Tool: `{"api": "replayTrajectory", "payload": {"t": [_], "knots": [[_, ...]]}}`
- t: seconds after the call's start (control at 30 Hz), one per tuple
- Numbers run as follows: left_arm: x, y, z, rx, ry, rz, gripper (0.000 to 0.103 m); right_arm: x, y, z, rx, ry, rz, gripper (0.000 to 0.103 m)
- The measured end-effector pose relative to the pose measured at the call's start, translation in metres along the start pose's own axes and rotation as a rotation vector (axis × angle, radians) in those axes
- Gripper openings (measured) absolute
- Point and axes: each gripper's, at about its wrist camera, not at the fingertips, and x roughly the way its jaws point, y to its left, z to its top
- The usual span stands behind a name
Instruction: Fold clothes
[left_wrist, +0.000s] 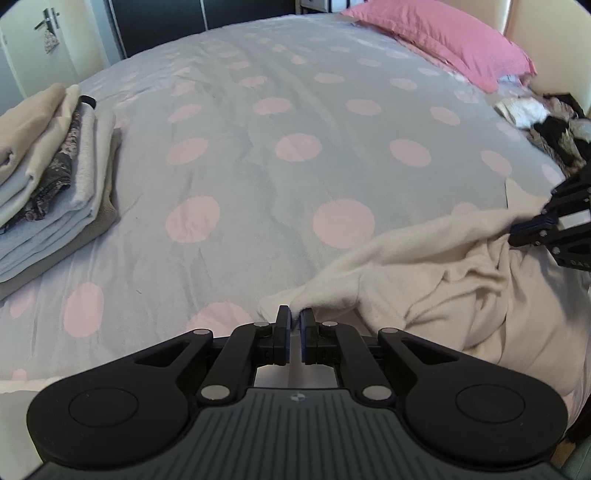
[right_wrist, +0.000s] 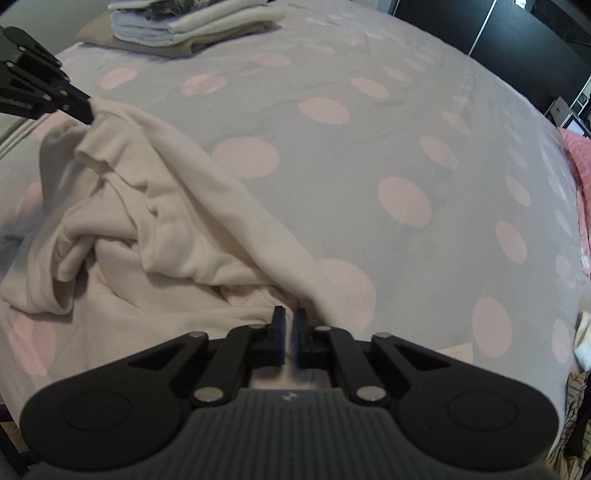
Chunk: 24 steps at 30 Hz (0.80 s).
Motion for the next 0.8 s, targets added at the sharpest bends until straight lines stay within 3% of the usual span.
{"api": "replayTrajectory", "payload": {"t": [0.13,0.2,0.3,0.67,0.8], "knots": [[-0.016,0.003,0.005,-0.026,-0.045,0.000,0.003,-0.030,0.000,0.007,0.029,-0.083,0.003,0.004],[-0.021,0.003,0.004,-0.032,-0.056,0.002,0.003,-0.040,-0.002,0.007,0.060,-0.084,0.046,0.004],[-0.027,0.003,0.002,-0.035,-0.063,0.007,0.003,-0.050,0.003,0.003,0.035,-0.034,0.136,0.004],[-0.039,-0.002,-0.008,-0.009,-0.053,0.033,0.003,-0.032,0.055,-0.044,-0.128,0.191,0.250,0.000],[-0.036,-0.004,-0.012,0.004,-0.038,0.038,0.003,-0.038,0.057,-0.047,-0.136,0.173,0.239,0.002]]}}
